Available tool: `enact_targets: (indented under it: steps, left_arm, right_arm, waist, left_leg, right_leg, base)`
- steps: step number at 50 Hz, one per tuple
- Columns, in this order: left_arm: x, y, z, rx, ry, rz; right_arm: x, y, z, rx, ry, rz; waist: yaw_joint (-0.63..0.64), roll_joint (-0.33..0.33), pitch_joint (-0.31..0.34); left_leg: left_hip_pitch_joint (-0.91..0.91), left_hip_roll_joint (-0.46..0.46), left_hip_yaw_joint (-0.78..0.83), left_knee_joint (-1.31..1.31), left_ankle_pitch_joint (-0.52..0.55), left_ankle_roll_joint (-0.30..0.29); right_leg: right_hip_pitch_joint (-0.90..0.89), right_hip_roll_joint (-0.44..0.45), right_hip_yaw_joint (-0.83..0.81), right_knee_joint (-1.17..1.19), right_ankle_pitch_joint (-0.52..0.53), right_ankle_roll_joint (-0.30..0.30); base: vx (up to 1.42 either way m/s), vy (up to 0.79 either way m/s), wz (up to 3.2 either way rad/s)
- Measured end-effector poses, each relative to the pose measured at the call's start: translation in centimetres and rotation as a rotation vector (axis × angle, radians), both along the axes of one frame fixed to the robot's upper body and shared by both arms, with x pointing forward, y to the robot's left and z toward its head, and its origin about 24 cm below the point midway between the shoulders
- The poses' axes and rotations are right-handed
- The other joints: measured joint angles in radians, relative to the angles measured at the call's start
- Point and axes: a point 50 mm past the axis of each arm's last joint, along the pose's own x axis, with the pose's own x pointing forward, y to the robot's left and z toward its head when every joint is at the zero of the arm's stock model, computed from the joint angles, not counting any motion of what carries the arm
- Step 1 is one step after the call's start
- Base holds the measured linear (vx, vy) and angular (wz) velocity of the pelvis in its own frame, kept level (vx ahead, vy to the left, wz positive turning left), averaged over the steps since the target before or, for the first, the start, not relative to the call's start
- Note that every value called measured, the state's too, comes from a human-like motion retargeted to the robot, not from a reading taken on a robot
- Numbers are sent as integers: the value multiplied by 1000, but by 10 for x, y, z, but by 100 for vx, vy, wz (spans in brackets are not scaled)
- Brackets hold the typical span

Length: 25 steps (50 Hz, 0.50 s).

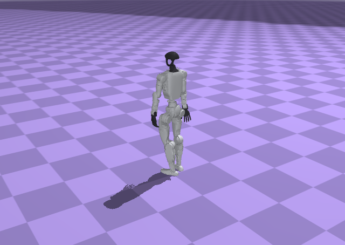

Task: In place motions

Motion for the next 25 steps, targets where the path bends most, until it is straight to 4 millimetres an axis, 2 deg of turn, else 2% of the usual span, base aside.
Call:
enact_targets:
  steps: [2, 7, 10, 13, 16, 19, 22, 25]
  left_arm:
    - [-42, -5, -3, -17, 133, 62]
    - [-138, -12, 5, -42, 368, 216]
    - [-183, -14, 16, -47, 478, 270]
    - [-212, -13, 27, -31, 565, 295]
    - [-224, -13, 32, -15, 606, 326]
    - [-217, -13, 28, -12, 588, 342]
    - [-191, -13, 19, -12, 519, 325]
    - [-150, -13, 7, -7, 416, 274]
  right_arm:
    - [38, 14, -2, 60, -98, 131]
    - [121, 52, 10, 205, -362, 389]
    - [155, 70, 21, 257, -516, 459]
    - [174, 81, 31, 298, -629, 451]
    - [177, 85, 34, 333, -666, 413]
    - [163, 81, 28, 345, -634, 364]
    - [136, 68, 16, 305, -559, 315]
    - [96, 43, 3, 205, -430, 280]
  waist:
    - [64, -4, -5]
    - [46, 3, -7]
    - [46, 1, -6]
    - [47, -6, -4]
    - [38, -9, -2]
    - [29, -12, -1]
    - [25, -17, 1]
    - [28, -21, 1]
  left_leg:
    - [7, 10, 64, -5, -8, -6]
    - [3, 11, 49, -7, -11, -7]
    - [4, 9, 48, -7, -14, -7]
    - [6, 5, 43, -6, -14, -7]
    - [6, 4, 34, -7, -14, -5]
    - [6, 4, 27, -7, -14, -4]
    - [8, 3, 26, -7, -15, -3]
    - [7, 5, 32, -7, -18, -2]
  right_leg:
    - [-8, 1, 69, 14, -9, 11]
    - [-19, 4, 76, 20, -10, 9]
    - [-19, 5, 79, 18, -11, 7]
    - [-15, 3, 77, 18, -12, 5]
    - [-11, 3, 72, 17, -14, 5]
    - [-6, 3, 66, 16, -16, 4]
    - [-3, 2, 61, 15, -16, 5]
    - [-2, 1, 56, 15, -17, 5]
  base:
    - [0, 2, -67]
    - [0, 0, 1]
    - [0, 0, 0]
    - [0, 0, 0]
    - [0, 0, 0]
    - [0, 0, 0]
    - [0, 0, 0]
    - [0, 0, 0]
